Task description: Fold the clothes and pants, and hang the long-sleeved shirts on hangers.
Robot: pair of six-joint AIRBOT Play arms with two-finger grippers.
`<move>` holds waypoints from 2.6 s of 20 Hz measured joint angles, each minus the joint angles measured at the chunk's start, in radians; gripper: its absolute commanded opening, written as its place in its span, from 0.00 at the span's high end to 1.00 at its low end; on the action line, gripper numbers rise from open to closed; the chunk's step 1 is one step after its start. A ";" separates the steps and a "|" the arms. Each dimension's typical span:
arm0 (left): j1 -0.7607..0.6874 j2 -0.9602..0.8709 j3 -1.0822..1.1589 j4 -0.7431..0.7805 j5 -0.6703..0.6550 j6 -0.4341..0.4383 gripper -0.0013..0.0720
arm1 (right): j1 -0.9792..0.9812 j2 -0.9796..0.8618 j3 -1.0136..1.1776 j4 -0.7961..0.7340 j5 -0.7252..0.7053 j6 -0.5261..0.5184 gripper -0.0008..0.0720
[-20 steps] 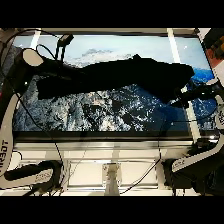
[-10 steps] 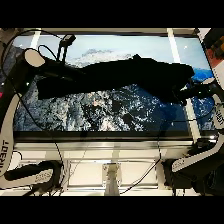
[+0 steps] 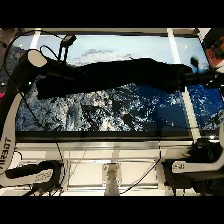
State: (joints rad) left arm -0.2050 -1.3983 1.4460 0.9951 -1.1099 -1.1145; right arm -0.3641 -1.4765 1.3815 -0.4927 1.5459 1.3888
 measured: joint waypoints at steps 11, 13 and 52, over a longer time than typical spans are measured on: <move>-0.030 -0.090 0.000 -0.031 0.007 0.039 0.98 | 0.190 0.342 0.209 0.043 -0.161 0.134 0.97; -0.052 -0.097 -0.001 -0.064 -0.026 0.091 0.98 | 0.200 0.315 0.217 -0.033 -0.210 0.142 0.96; -0.307 -0.249 -0.529 -0.687 0.192 0.198 0.54 | -0.090 -0.038 0.230 -0.226 -0.201 0.031 0.37</move>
State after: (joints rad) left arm -0.5121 -1.6478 0.9165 0.3080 -0.9180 -0.9165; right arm -0.4541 -1.5143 1.6119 -0.7185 1.3449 1.4200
